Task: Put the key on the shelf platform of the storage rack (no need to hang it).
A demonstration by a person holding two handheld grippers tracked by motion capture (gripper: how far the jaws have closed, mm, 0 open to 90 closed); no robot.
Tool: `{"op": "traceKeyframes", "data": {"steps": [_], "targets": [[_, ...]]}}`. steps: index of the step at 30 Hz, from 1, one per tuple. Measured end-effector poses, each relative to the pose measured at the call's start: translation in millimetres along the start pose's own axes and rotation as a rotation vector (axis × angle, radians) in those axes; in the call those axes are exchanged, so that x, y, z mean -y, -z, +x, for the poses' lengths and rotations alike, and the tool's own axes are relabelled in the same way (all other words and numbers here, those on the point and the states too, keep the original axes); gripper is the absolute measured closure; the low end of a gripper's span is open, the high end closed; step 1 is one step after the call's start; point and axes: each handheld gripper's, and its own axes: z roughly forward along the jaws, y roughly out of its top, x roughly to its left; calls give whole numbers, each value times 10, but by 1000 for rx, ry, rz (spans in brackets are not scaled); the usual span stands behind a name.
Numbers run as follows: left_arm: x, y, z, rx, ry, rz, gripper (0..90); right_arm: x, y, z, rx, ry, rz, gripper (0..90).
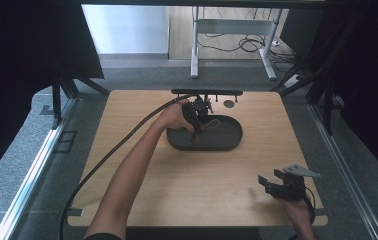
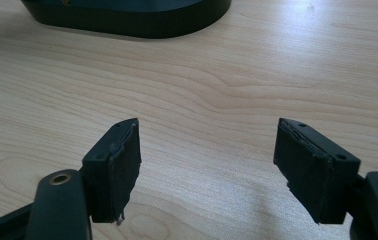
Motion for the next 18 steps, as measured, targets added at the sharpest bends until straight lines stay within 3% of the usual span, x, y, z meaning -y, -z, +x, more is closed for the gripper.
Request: {"op": "traceKeyframes", "data": {"steps": [9,18], "targets": [[-8,-76,20,-11,2,11,665,0,1,2,1,0,0,272],[87,-147,92,-24,46,15,663,0,-7,8,-1,2,4,272]]}}
